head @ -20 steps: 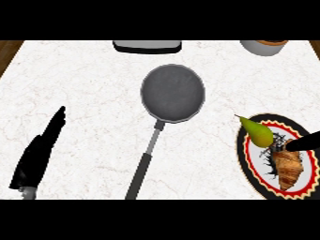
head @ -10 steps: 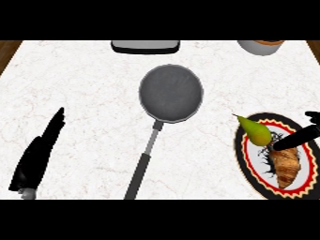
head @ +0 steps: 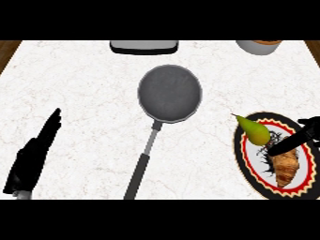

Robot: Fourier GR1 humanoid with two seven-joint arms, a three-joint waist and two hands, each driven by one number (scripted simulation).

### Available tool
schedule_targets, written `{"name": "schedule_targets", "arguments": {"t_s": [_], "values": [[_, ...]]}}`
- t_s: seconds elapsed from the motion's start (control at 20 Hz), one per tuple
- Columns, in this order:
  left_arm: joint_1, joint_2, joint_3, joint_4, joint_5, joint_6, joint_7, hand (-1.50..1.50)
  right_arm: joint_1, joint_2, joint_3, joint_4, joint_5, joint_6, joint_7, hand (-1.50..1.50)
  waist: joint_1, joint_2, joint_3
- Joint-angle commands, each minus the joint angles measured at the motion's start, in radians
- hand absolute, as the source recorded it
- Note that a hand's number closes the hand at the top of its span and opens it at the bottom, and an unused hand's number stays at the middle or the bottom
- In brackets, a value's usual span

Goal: Pick the croissant from the plate and place it in the pan

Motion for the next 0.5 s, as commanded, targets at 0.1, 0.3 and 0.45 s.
{"name": "schedule_targets", "arguments": {"t_s": [0.1,0.3,0.45], "values": [[-0.007,-0.016,0.019,0.019,-0.002,-0.009,-0.014,0.0,0.001,0.051,0.038,0.027,0.025,-0.025,0.192,-1.5,-0.008,0.0,0.0],[-0.005,-0.018,0.014,-0.044,-0.017,-0.005,0.037,0.0,-0.036,0.053,0.017,0.096,0.023,-0.001,0.17,-1.5,0.001,0.0,0.001],[-0.033,-0.005,0.039,0.0,-0.007,-0.041,0.051,0.0,-0.001,0.082,0.033,0.107,0.051,-0.017,0.123,-1.5,-0.008,0.001,0.001]]}}
